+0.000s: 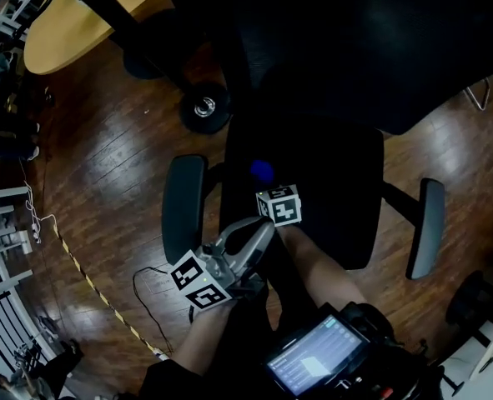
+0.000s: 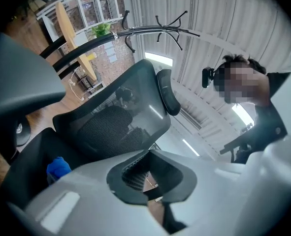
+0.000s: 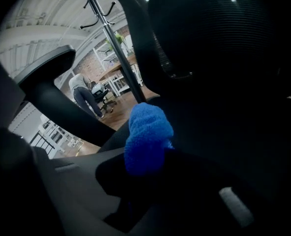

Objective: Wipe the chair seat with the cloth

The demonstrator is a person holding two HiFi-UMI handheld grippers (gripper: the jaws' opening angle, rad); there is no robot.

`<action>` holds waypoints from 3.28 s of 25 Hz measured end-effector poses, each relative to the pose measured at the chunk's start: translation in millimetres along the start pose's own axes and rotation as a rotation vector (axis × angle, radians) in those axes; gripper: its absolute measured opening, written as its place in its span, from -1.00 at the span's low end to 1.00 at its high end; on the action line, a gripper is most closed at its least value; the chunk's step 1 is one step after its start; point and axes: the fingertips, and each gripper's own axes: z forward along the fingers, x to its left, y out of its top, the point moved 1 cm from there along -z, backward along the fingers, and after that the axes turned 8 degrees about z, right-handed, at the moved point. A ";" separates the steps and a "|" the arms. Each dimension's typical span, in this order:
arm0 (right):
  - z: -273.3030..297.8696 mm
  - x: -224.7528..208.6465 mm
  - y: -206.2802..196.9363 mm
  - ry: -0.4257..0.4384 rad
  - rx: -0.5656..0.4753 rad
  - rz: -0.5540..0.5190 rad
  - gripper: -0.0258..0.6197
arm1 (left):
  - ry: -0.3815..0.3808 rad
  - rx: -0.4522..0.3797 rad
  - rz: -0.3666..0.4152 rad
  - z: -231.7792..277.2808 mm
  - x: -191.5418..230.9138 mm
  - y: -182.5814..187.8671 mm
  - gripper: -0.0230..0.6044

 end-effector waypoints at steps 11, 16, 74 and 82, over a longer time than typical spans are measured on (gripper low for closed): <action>-133.0 -194.8 -24.0 -0.367 -0.053 0.087 -0.78 | -0.119 0.120 -0.009 56.0 -18.8 -25.8 -0.95; -183.2 -245.7 -29.9 -0.484 -0.072 0.131 -0.78 | -0.142 0.159 0.002 69.1 -19.0 -33.1 -0.95; -235.7 -232.2 -108.4 -0.572 -0.065 0.155 -0.78 | -0.198 0.190 0.006 53.2 -43.8 -49.1 -0.95; -151.6 -102.6 -95.2 -0.310 -0.011 0.061 -0.78 | -0.109 0.094 0.024 26.3 -29.5 -8.3 -0.95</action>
